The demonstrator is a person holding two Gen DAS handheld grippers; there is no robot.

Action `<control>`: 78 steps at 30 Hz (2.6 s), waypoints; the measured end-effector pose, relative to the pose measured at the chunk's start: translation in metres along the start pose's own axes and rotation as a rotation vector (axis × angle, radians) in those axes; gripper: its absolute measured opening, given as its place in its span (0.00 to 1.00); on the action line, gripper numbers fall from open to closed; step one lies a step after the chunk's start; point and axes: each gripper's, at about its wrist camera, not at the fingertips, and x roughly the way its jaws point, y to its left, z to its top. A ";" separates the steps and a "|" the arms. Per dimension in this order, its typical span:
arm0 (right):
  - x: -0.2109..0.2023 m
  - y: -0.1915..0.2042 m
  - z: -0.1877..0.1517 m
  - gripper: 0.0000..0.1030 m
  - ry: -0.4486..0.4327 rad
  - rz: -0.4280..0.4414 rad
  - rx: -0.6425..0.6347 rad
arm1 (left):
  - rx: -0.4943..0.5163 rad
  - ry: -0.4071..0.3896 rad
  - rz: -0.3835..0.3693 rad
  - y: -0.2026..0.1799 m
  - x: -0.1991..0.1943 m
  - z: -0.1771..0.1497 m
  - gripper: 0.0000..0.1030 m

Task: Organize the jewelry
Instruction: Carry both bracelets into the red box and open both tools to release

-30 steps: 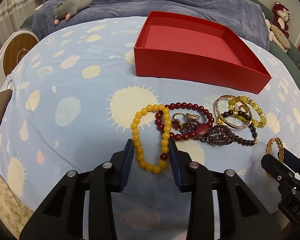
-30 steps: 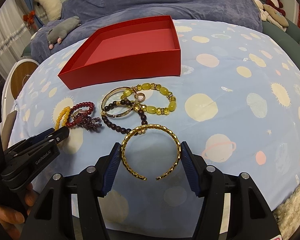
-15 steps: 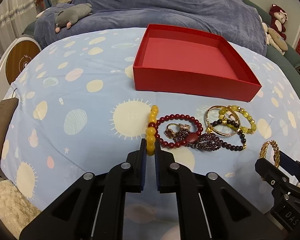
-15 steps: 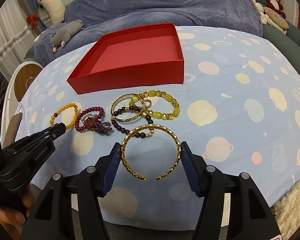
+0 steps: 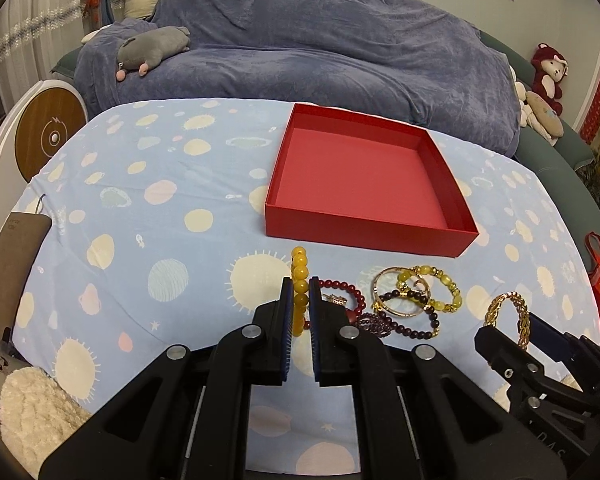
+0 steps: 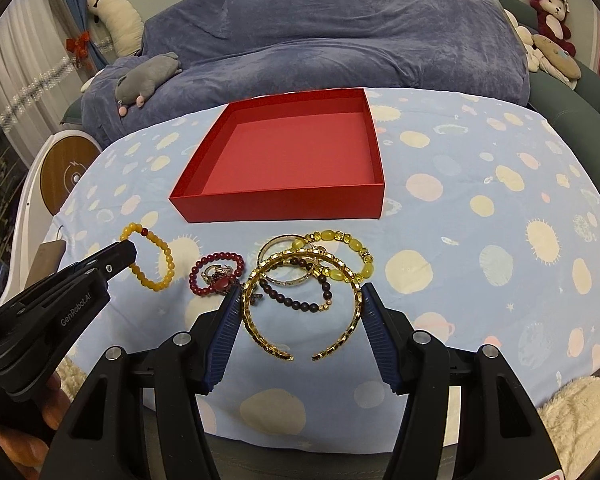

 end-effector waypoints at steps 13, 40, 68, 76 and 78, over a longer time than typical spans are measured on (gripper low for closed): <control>-0.004 0.016 0.037 0.56 -0.013 0.020 -0.039 | 0.009 -0.038 -0.049 -0.015 -0.007 0.039 0.07; 0.135 -0.026 0.217 0.56 -0.031 -0.042 -0.036 | 0.068 -0.030 -0.079 -0.049 0.156 0.206 0.07; 0.185 -0.030 0.222 0.57 0.017 -0.085 -0.042 | 0.067 0.042 -0.023 -0.047 0.211 0.204 0.22; 0.162 -0.026 0.221 0.57 -0.002 -0.086 -0.050 | 0.072 0.024 -0.028 -0.046 0.186 0.203 0.22; 0.154 -0.025 0.219 0.57 -0.007 -0.085 -0.049 | 0.069 0.020 -0.029 -0.046 0.178 0.202 0.22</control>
